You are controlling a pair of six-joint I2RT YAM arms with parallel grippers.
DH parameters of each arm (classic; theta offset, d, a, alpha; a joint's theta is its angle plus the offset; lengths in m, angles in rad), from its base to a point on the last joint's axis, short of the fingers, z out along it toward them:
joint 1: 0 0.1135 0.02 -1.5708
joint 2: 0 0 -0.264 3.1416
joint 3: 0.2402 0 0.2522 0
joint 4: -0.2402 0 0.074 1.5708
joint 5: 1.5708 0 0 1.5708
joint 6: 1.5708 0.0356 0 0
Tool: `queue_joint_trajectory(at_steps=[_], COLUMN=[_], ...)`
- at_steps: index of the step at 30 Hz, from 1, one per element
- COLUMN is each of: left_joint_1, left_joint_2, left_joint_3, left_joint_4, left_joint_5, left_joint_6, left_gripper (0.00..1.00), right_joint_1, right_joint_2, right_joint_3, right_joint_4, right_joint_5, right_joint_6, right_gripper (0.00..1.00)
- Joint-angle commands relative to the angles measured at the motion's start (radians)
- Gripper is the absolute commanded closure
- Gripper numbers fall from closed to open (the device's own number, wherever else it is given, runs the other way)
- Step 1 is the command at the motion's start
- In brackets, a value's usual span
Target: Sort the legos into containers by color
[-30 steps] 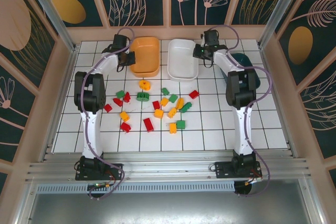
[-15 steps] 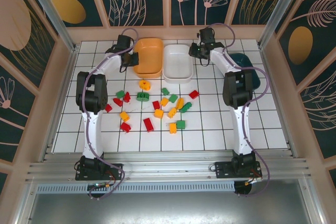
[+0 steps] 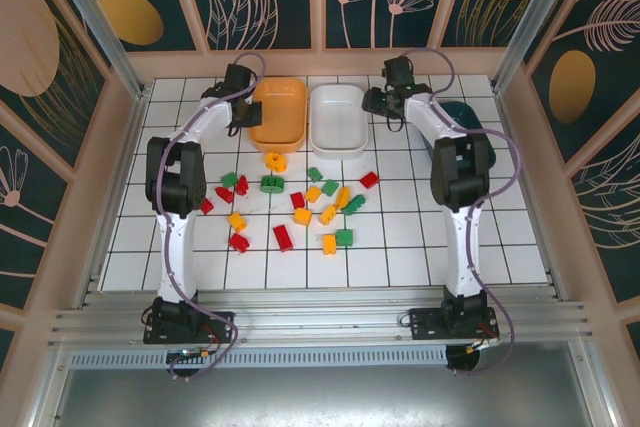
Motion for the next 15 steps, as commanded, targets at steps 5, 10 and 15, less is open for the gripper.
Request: queue_joint_trajectory(at_steps=[5,10,15], left_joint_1=[0.000,-0.004,-0.006], left_joint_2=[-0.015,-0.007,-0.021], left_joint_3=[0.032,0.013,-0.045], left_joint_4=[-0.071,-0.058,-0.013], left_joint_5=[-0.005,0.035,0.099], left_joint_6=[0.047,0.007,-0.032], left_gripper=[1.00,1.00,1.00], right_joint_1=[-0.163,-0.183,-0.198], right_joint_2=[-0.261,-0.272,-0.257], right_joint_3=[-0.278,-0.349,-0.387], right_joint_4=[0.041,0.014,0.028], right_joint_5=[0.066,0.144,0.059], right_joint_6=[-0.134,-0.215,-0.227], right_gripper=[0.41,0.40,0.41])
